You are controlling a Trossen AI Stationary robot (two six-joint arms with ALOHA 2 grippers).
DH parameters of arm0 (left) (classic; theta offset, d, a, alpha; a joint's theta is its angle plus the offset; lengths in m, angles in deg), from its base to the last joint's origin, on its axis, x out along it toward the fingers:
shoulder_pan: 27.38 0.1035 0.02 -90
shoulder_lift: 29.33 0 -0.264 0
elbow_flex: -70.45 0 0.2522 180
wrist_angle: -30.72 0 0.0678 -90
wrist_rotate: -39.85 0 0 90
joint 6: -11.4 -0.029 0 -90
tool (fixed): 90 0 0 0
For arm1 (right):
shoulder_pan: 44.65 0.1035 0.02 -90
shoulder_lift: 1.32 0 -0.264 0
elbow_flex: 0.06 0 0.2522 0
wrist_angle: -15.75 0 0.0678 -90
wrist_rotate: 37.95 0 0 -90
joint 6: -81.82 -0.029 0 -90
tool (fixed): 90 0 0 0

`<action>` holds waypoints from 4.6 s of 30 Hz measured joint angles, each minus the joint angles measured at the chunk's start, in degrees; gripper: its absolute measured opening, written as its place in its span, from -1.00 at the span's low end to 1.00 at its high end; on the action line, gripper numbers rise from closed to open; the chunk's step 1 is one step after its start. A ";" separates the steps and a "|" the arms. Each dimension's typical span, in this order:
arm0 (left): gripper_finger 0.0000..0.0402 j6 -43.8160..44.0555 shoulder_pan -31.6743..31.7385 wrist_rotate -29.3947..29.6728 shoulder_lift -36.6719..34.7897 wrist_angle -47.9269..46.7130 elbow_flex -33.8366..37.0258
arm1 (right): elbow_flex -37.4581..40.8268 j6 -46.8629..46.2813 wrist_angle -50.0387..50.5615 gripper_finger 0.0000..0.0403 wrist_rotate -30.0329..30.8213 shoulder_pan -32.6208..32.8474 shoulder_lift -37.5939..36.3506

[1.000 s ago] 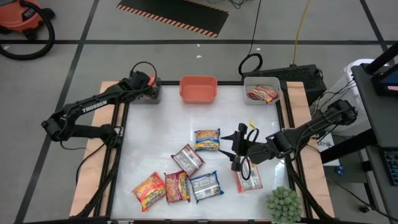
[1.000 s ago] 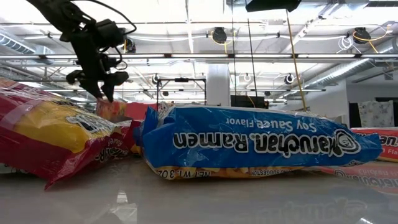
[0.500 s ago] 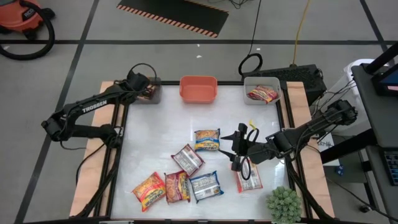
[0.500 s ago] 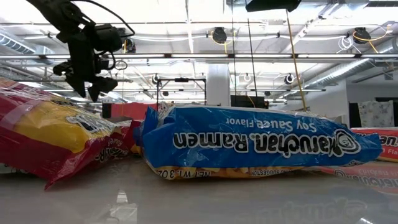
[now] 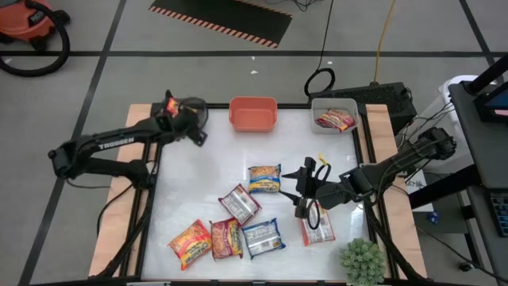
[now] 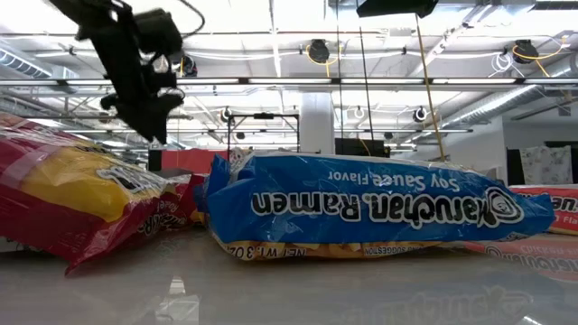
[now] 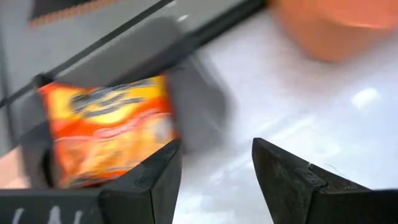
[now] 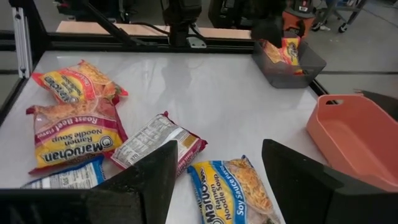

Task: Sort Maruchan noodles
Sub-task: Put the top blue noodle pack into the orange bin

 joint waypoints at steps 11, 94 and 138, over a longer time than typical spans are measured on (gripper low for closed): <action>0.00 4.34 -24.63 0.07 -7.72 4.92 0.00 | -0.04 -3.96 -2.04 0.12 -6.66 -3.18 6.51; 0.00 0.74 -33.81 0.17 -7.51 9.91 0.02 | 7.33 4.98 -5.26 -0.96 -20.35 -19.56 23.22; 0.00 -6.37 -34.84 -5.52 11.83 32.48 0.00 | 7.27 10.92 -9.87 -1.00 -8.70 -17.16 8.20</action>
